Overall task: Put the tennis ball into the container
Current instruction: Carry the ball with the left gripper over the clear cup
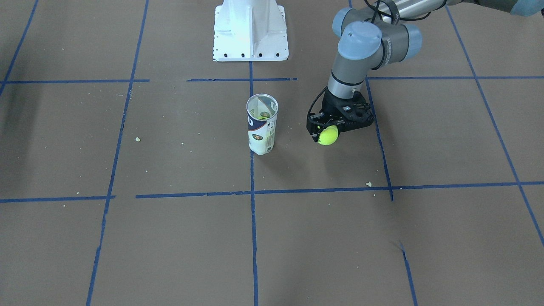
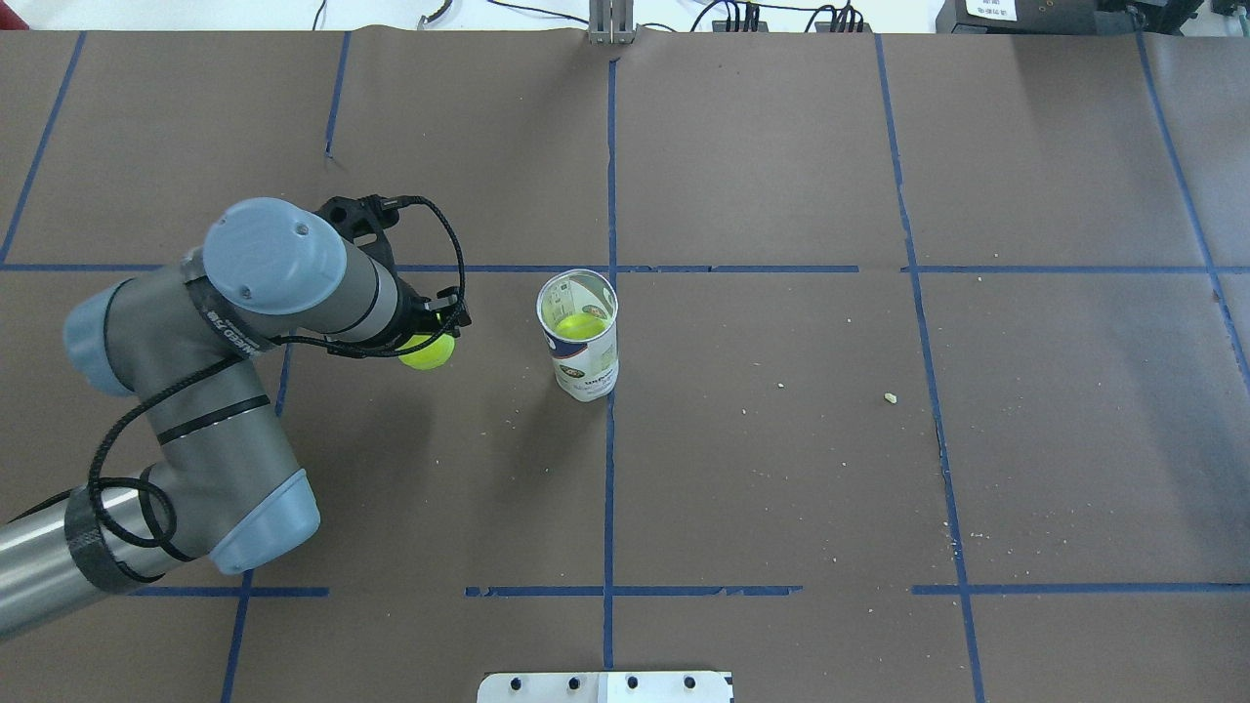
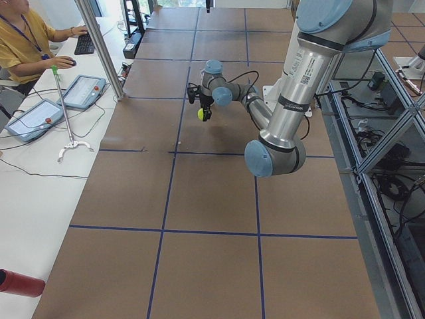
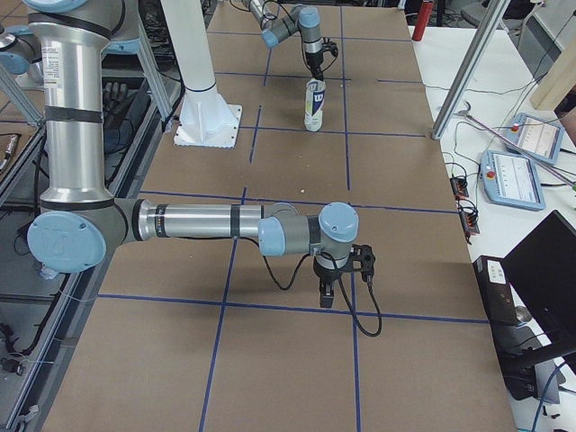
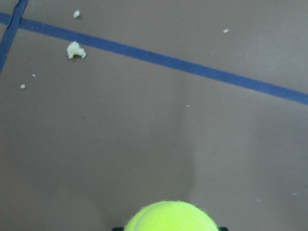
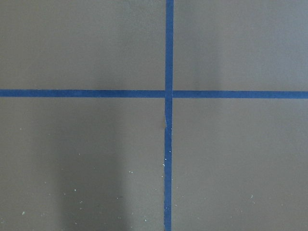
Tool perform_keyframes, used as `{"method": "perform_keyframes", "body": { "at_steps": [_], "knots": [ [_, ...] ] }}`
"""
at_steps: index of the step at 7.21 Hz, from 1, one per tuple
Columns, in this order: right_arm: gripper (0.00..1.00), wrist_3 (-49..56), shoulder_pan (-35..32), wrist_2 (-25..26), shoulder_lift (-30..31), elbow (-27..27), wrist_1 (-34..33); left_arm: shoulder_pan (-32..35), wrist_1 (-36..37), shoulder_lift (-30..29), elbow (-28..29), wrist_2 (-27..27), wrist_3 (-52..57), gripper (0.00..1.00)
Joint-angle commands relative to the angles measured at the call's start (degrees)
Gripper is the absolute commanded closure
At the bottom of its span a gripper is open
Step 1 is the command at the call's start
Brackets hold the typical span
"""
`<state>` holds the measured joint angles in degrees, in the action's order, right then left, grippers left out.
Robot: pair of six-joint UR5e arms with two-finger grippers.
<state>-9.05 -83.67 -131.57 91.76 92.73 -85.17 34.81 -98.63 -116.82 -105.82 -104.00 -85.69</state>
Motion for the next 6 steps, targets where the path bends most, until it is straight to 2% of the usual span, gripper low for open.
{"method": "perform_keyframes", "body": {
  "at_steps": [1, 2, 3, 4, 6],
  "knots": [
    [0.0, 0.0, 0.0, 0.0, 0.0, 0.0, 0.0, 1.4, 3.9, -2.5, -10.4, -3.2, -12.2, 1.0],
    [0.0, 0.0, 0.0, 0.0, 0.0, 0.0, 0.0, 2.9, 4.0, -5.7, -10.4, -7.1, -21.1, 1.0],
    [0.0, 0.0, 0.0, 0.0, 0.1, 0.0, 0.0, 2.5, 4.1, -8.7, -8.8, -7.6, -28.1, 1.0],
    [0.0, 0.0, 0.0, 0.0, 0.0, 0.0, 0.0, 2.5, 8.1, -13.5, -6.7, -7.7, -29.3, 1.0],
    [0.0, 0.0, 0.0, 0.0, 0.0, 0.0, 0.0, 2.2, 9.7, -15.7, -5.2, -7.7, -29.4, 1.0]
  ]
}}
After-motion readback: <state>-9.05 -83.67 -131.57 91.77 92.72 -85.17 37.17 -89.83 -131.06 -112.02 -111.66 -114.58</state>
